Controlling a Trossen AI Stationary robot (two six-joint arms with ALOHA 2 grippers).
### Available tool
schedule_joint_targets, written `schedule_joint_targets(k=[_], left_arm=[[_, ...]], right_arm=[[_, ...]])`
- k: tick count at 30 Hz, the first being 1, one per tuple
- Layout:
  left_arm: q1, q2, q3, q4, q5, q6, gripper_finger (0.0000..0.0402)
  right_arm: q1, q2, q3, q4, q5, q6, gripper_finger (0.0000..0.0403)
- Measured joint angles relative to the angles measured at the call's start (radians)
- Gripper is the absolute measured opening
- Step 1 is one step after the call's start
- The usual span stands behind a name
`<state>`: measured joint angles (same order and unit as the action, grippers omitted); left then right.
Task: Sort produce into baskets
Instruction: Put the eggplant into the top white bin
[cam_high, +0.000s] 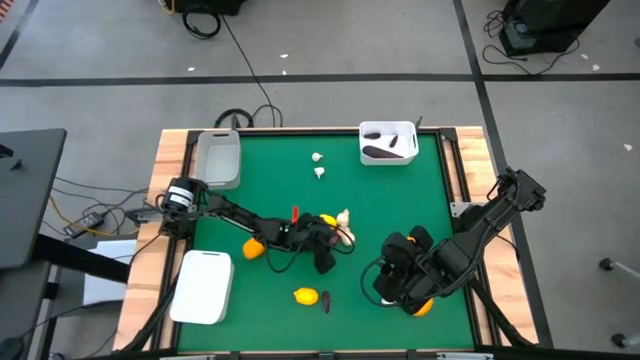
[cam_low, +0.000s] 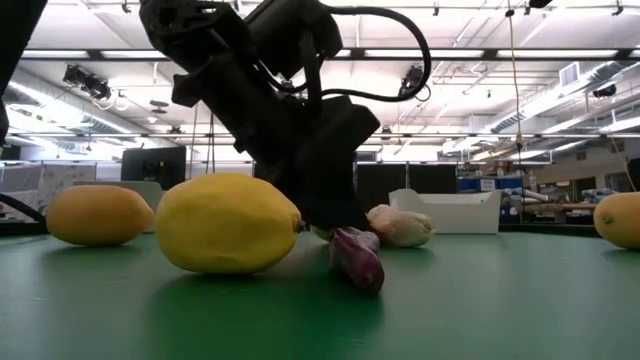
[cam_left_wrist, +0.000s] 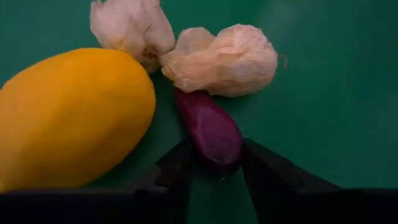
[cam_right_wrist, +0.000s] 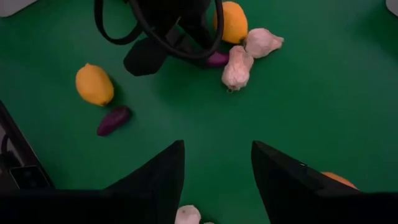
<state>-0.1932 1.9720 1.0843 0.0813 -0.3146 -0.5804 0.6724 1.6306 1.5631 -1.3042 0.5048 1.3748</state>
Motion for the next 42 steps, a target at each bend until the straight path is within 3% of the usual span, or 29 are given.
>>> schedule_joint_targets(k=[7, 13, 18, 24, 30, 35, 42], left_arm=[[0.0, 0.0, 0.0, 0.042, 0.045, -0.038, 0.0069], [-0.002, -0.04, 0.0, 0.057, 0.213, -0.088, 0.0062], [-0.018, -0.12, -0.001, 0.094, 0.284, -0.074, 0.0061], [-0.04, -0.259, 0.0, 0.156, 0.294, 0.068, 0.0061], [-0.073, -0.396, 0.0, 0.178, 0.332, 0.295, 0.0061], [-0.07, -0.473, 0.0, 0.19, 0.354, 0.346, 0.0061], [-0.072, -0.503, 0.0, 0.186, 0.436, 0.37, 0.0061]], right_arm=[[0.0, 0.0, 0.0, 0.003, 0.001, 0.002, 0.0168], [0.006, 0.0, 0.0, 0.032, 0.02, -0.004, 0.0158], [0.016, 0.0, 0.0, 0.063, 0.066, 0.043, 0.0158], [0.014, 0.0, 0.0, 0.18, 0.018, 0.032, 0.0159], [0.005, -0.007, 0.0, 0.41, 0.018, -0.088, 0.0159], [-0.018, -0.021, 0.0, 0.559, 0.029, -0.233, 0.0162], [-0.068, -0.068, 0.0, 0.624, 0.071, -0.316, 0.0189]])
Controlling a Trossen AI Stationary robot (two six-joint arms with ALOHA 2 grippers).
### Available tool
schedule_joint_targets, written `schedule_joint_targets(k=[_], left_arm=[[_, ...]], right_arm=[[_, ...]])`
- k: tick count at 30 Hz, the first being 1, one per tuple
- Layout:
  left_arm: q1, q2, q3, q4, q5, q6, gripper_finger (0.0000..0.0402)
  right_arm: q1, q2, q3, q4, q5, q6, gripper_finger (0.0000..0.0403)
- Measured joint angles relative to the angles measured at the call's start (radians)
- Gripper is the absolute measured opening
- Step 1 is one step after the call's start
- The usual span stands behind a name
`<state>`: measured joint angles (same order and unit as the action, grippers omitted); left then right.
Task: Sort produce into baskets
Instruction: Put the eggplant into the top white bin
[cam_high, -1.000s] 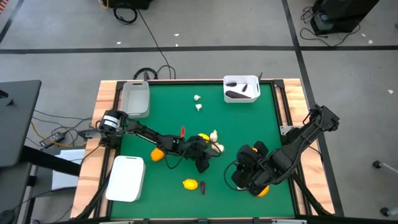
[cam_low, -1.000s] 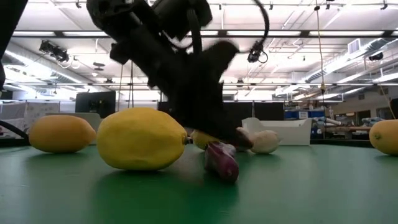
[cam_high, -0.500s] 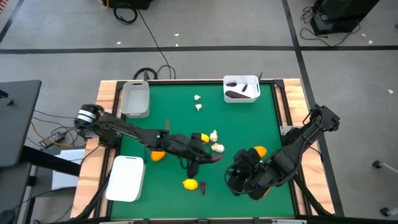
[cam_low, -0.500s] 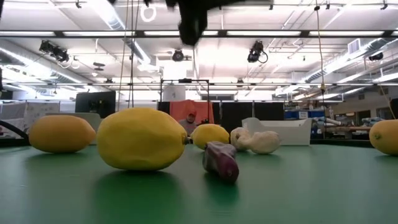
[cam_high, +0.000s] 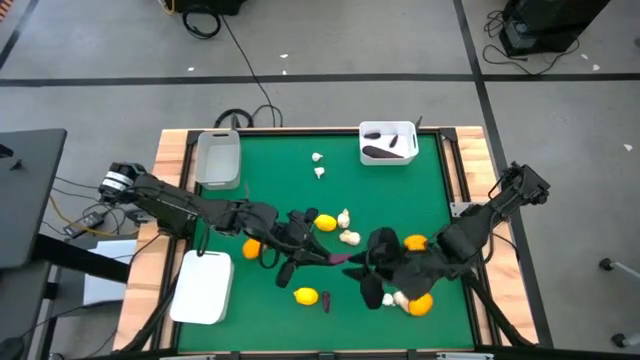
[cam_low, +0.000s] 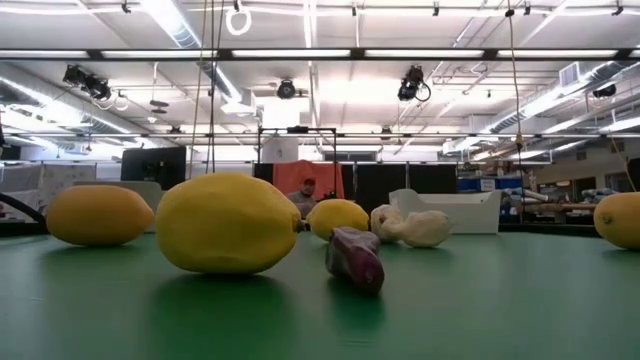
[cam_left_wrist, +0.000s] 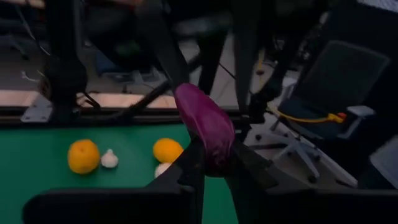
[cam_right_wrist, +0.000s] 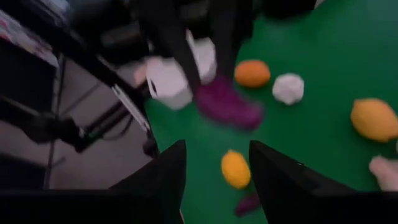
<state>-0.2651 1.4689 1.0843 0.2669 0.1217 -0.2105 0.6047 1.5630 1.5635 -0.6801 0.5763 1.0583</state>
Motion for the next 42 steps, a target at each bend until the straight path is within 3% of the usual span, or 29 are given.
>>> schedule_joint_targets(k=[4, 7, 14, 21, 26, 35, 42], left_arm=[[-0.004, 0.0, 0.0, -0.002, 0.004, -0.001, 0.0061], [-0.004, 0.0, 0.0, 0.001, 0.004, -0.002, 0.0061], [-0.004, 0.0, 0.0, 0.017, 0.004, 0.018, 0.0061], [-0.004, 0.0, 0.0, 0.004, -0.003, 0.02, 0.0064], [-0.005, -0.001, 0.0, -0.022, -0.051, -0.008, 0.0095], [-0.003, -0.001, 0.0, -0.125, -0.21, -0.089, 0.017], [-0.003, 0.0, -0.001, -0.221, -0.231, -0.205, 0.0182]], right_arm=[[-0.025, -0.022, 0.0, 0.022, -0.005, -0.011, 0.0198], [-0.041, -0.019, 0.0, 0.021, -0.066, -0.008, 0.0198], [-0.067, -0.011, 0.0, 0.026, -0.1, -0.012, 0.0173], [-0.082, -0.011, 0.0, 0.037, -0.161, -0.039, 0.0088], [-0.09, -0.011, 0.0, 0.029, -0.176, -0.067, 0.0014], [-0.129, -0.012, 0.0, -0.095, -0.178, -0.059, 0.0012], [-0.192, -0.012, 0.0, -0.323, -0.181, -0.056, 0.0012]])
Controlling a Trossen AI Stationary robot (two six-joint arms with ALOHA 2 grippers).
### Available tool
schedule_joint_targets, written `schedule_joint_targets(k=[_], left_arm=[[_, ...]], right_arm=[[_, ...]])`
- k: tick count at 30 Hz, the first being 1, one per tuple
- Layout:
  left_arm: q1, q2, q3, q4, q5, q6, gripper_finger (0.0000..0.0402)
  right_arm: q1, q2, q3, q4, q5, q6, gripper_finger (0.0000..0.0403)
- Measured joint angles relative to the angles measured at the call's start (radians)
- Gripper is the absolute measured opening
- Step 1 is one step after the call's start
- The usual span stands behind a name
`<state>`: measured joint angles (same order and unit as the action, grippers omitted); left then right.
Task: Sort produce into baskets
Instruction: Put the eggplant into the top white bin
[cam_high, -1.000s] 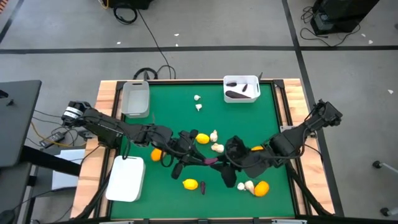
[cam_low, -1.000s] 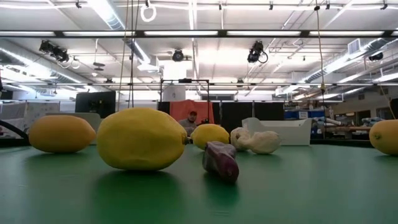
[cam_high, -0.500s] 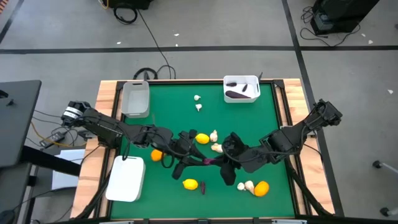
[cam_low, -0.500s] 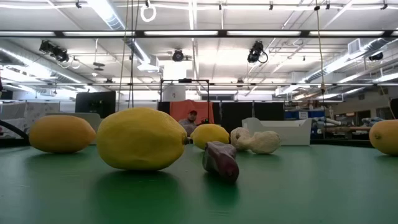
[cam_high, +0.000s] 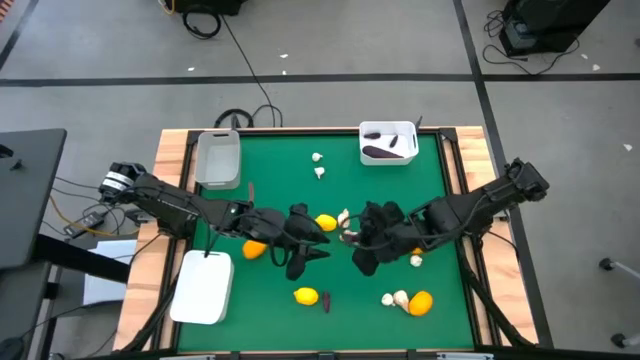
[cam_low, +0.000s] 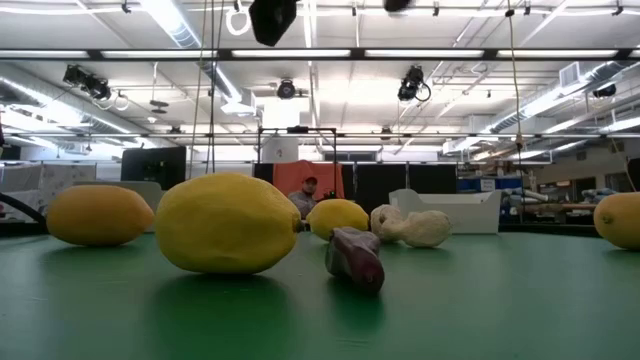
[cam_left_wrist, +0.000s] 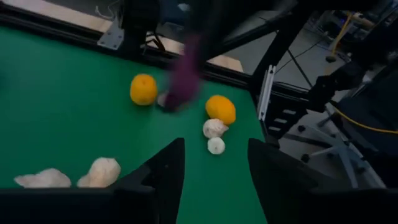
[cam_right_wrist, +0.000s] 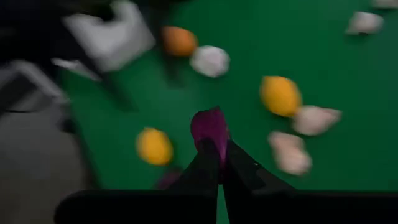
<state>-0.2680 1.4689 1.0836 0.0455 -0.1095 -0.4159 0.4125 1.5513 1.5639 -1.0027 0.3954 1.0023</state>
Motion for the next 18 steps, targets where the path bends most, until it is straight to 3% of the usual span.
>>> schedule_joint_targets(k=[8, 14, 18], left_arm=[[0.049, 0.0, 0.0, -0.049, -0.004, -0.065, 0.0182], [0.093, 0.0, 0.0, -0.11, -0.003, -0.003, 0.0182], [0.117, 0.0, 0.0, -0.146, -0.04, 0.086, 0.0182]], right_arm=[[-0.179, 0.0, 0.0, -0.299, 0.019, -0.064, 0.0012], [-0.406, 0.0, 0.0, -0.31, 0.017, -0.259, 0.0012], [-0.57, 0.0, 0.0, -0.29, -0.039, -0.355, 0.0012]])
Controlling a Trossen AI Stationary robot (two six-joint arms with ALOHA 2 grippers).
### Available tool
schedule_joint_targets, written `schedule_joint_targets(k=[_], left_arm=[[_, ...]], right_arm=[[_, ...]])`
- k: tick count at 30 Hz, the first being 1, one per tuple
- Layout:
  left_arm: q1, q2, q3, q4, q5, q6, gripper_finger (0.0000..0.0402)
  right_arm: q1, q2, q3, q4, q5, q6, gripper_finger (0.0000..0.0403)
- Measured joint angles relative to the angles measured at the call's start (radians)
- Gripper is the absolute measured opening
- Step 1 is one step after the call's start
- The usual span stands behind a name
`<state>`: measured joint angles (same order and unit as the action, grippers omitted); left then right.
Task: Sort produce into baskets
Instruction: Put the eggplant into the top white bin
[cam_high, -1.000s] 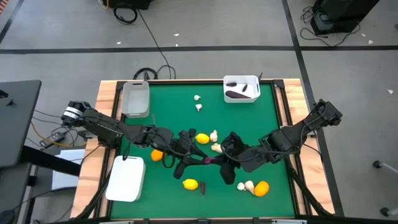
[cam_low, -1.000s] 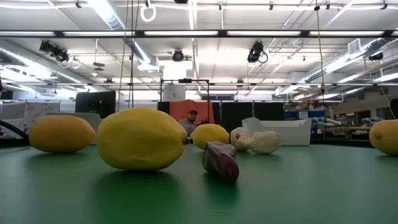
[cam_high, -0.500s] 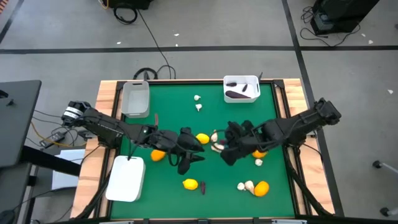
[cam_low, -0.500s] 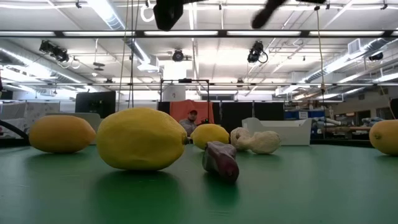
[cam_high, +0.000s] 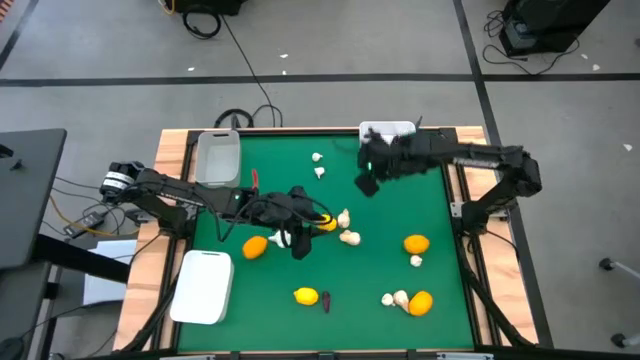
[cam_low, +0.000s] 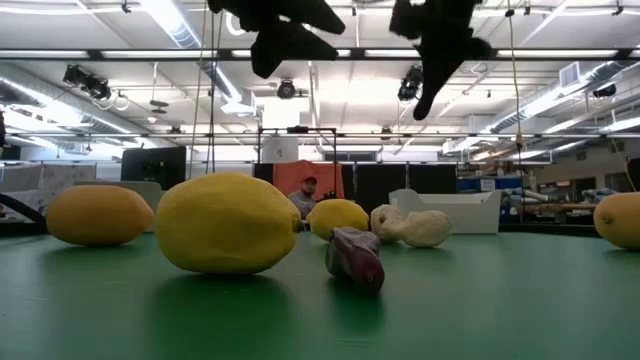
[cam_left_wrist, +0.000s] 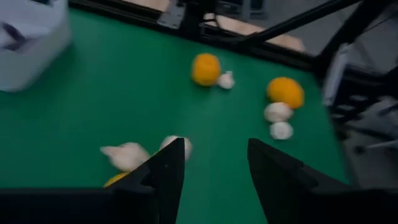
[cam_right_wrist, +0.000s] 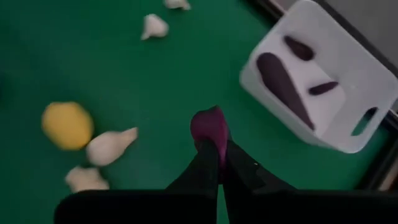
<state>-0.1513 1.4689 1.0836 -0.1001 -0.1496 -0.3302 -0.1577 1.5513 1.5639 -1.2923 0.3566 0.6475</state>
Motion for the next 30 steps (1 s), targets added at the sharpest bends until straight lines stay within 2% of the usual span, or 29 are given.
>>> schedule_joint_targets(k=[7, 16, 19, 23, 27, 30], left_arm=[[0.001, 0.013, 0.0, 0.004, -0.131, 0.09, 0.0182], [0.001, 0.019, 0.0, 0.0, -0.256, 0.171, 0.0175], [0.001, 0.019, 0.0, -0.001, -0.318, 0.159, 0.0159], [0.001, 0.019, 0.0, -0.01, -0.427, 0.08, 0.0133], [0.001, 0.019, 0.0, 0.006, -0.508, 0.057, 0.0121], [0.001, 0.019, 0.0, 0.023, -0.512, 0.039, 0.012]], right_arm=[[-0.239, 0.001, 0.0, 0.007, -0.097, -0.103, 0.0012], [-0.47, 0.001, -0.016, 0.046, -0.132, -0.21, 0.0025], [-0.543, 0.002, -0.084, 0.116, -0.199, -0.268, 0.0022], [-0.639, 0.003, -0.213, 0.294, -0.328, -0.342, 0.0024], [-0.72, 0.003, -0.318, 0.417, -0.354, -0.401, 0.0026], [-0.765, 0.003, -0.376, 0.499, -0.385, -0.475, 0.0034]])
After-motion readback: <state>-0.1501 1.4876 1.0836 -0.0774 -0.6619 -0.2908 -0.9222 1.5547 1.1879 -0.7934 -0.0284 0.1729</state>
